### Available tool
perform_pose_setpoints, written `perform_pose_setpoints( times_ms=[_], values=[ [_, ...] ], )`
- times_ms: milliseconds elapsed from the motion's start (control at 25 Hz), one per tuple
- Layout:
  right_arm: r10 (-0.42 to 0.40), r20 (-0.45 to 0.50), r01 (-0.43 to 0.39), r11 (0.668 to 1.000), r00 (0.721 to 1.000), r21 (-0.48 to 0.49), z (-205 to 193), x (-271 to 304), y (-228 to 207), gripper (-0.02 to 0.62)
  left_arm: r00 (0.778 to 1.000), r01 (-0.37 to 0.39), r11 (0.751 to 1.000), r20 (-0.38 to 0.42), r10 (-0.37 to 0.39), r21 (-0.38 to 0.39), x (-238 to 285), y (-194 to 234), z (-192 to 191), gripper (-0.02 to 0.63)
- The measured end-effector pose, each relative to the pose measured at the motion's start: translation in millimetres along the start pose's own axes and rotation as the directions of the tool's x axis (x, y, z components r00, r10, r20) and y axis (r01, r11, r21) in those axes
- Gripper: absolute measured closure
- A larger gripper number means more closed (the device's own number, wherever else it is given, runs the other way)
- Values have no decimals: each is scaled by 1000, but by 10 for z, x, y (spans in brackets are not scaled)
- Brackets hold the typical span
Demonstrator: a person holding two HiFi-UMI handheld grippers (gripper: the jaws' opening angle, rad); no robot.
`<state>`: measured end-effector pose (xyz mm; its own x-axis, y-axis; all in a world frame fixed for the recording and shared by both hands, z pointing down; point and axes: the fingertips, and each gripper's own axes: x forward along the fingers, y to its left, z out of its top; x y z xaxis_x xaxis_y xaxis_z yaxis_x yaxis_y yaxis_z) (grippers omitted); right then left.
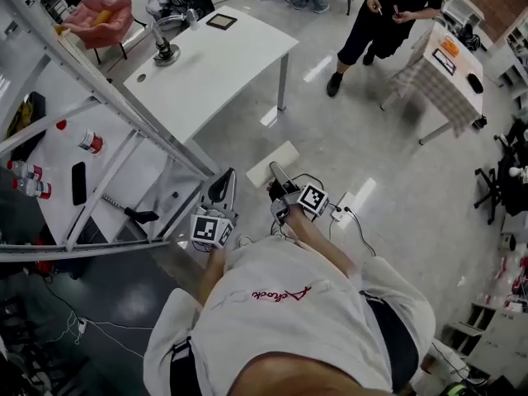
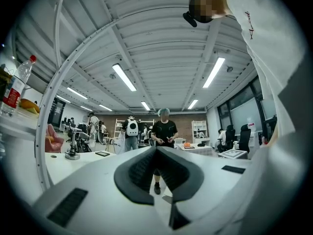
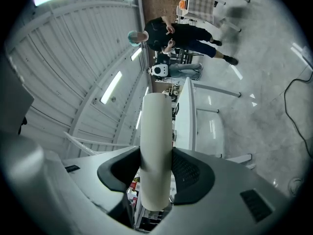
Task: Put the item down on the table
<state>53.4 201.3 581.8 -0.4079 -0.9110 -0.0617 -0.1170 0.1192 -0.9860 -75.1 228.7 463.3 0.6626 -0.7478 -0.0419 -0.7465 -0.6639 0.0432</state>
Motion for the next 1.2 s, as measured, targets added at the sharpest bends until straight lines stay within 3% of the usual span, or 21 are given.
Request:
perform_pose_setpoints(
  times_ms=[160,600,1200],
  values=[
    [-44,-22,44,999,999,3,71,-58,-117,394,1000,-15,1000,-3,15,-3,62,-50,-35,601],
    [-66,-43,67,997,997,21,245,-90,-342,394,997,-61,998,-42,60,-22,138,-81,-240,601],
    [-36,-10,36,999,999,41,713,504,-506,394,998,-53,998,-39,52,-38,788,262,-357,601]
  ],
)
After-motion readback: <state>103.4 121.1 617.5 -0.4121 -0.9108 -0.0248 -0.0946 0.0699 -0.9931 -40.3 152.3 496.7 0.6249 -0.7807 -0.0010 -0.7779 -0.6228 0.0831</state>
